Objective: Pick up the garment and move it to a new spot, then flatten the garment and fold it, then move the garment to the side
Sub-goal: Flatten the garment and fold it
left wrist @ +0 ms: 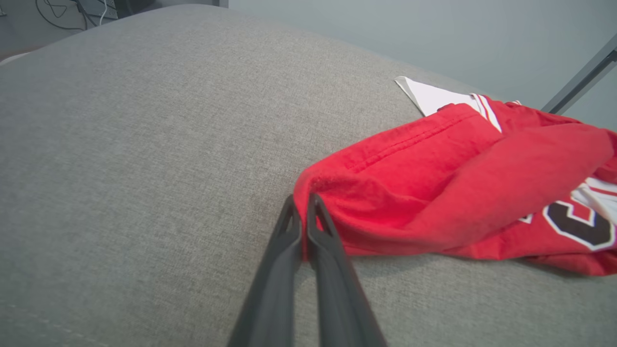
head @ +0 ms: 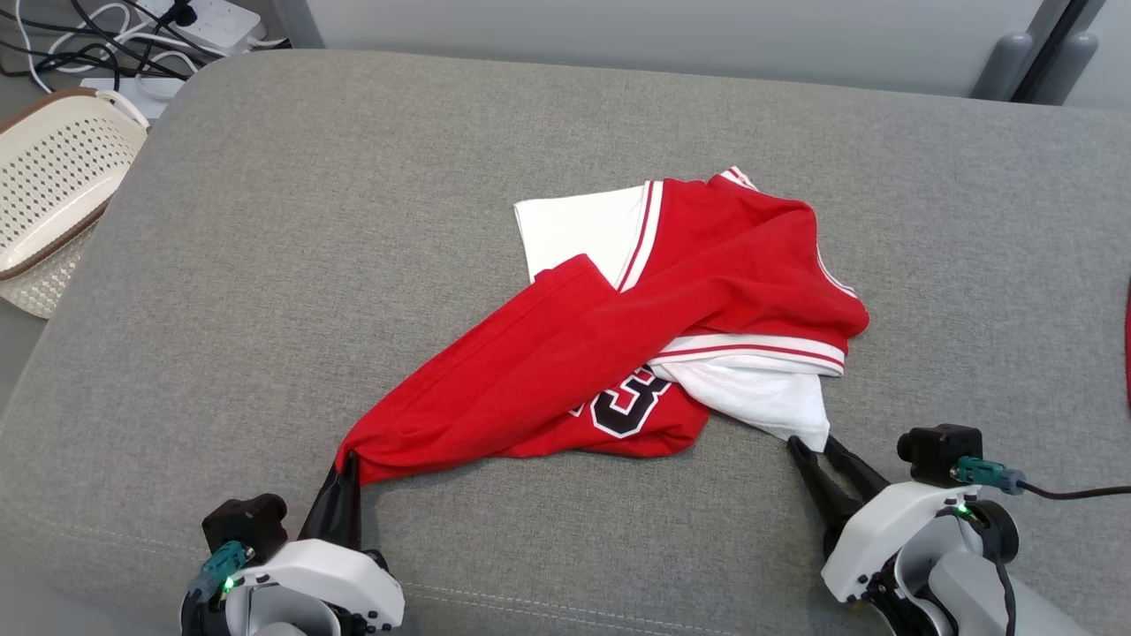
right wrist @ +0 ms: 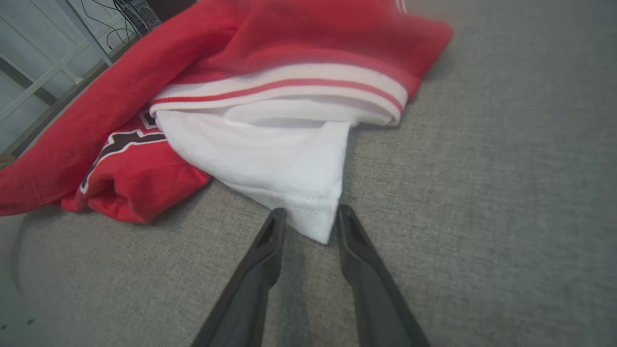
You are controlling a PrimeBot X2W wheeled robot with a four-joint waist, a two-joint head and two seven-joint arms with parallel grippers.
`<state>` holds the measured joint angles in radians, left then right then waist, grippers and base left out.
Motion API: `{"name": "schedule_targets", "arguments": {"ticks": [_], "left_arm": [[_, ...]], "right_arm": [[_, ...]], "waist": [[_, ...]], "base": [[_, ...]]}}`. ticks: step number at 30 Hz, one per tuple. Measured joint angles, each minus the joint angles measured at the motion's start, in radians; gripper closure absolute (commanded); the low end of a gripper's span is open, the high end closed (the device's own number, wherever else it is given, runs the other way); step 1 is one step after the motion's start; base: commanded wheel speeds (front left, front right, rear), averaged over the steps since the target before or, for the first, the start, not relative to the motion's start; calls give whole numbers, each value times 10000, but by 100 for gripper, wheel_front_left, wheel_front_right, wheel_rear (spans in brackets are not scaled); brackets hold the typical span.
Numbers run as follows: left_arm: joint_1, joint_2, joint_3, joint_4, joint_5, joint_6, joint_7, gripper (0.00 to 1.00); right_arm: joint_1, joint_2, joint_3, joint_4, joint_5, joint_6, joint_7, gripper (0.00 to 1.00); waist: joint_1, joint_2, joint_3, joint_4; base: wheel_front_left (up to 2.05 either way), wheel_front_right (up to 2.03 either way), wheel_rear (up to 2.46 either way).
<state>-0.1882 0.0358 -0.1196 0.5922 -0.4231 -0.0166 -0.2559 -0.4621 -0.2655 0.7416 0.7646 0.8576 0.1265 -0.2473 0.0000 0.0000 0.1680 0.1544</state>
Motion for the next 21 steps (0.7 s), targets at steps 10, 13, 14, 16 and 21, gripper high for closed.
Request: {"name": "schedule_targets", "arguments": {"ticks": [10,13,14,16,21], "left_arm": [[-42,0,-73,-10,-8,-6,0,100],[-45,0,-69,-10,-8,-6,0,100],[-45,0,-58,-25,-8,-13,0,100],[-54,2,0,-102,-8,-63,0,100],[-840,0,389,-251,364,-466,2,100]], "right_arm": [[-185,-71,194,12,504,0,-12,100],[-213,-155,94,-86,522,0,-12,100],[-214,-180,-29,-186,589,0,-12,100],[-214,-196,-399,-579,744,0,-10,100],[-455,-259,-1526,-2372,1239,0,-10,100]], "waist": [[0,0,104,-51],[0,0,92,-67],[0,0,85,-75],[0,0,58,-102],[0,0,-80,-221]], "base": [[0,0,0],[0,0,0],[0,0,0],[0,0,0],[0,0,0]]}}
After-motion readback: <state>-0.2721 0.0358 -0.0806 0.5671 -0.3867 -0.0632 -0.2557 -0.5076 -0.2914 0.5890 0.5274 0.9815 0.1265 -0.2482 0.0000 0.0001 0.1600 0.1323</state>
